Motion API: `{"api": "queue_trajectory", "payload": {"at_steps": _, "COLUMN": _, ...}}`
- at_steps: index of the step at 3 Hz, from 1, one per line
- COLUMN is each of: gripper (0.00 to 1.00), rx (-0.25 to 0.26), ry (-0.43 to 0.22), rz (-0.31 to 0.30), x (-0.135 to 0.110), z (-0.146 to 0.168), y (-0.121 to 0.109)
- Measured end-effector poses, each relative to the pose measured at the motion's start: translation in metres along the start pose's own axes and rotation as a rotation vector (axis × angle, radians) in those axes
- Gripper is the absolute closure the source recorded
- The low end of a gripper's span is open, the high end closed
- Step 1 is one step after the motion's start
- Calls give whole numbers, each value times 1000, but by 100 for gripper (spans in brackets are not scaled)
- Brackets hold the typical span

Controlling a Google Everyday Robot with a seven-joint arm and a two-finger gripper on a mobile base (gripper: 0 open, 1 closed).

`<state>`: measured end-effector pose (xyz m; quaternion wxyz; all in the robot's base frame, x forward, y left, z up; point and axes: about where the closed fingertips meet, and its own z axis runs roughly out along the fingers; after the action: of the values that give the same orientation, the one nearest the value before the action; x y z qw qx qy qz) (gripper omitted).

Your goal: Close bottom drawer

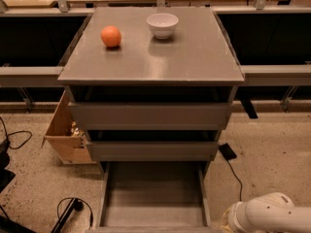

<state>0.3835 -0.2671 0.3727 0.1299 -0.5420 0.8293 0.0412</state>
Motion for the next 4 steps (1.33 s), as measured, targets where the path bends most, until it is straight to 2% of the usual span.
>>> {"api": "queue_trajectory", "payload": {"at_steps": 1, "gripper": 100, "rx": -26, "ry": -8, "rz": -3, "x": -1, "z": 19, "y": 5}}
{"api": "queue_trajectory", "payload": {"at_steps": 2, "gripper": 100, "rx": -50, "ry": -33, "rz": -8, "x": 4, "z": 64, "y": 7}}
{"api": "queue_trajectory", "payload": {"at_steps": 3, "gripper": 100, "rx": -58, "ry": -84, "rz": -21, "x": 12, "z": 127, "y": 23}}
{"api": "queue_trajectory", "payload": {"at_steps": 4, "gripper": 100, "rx": -48, "ry": -133, "rz": -37, "x": 12, "z": 158, "y": 34}}
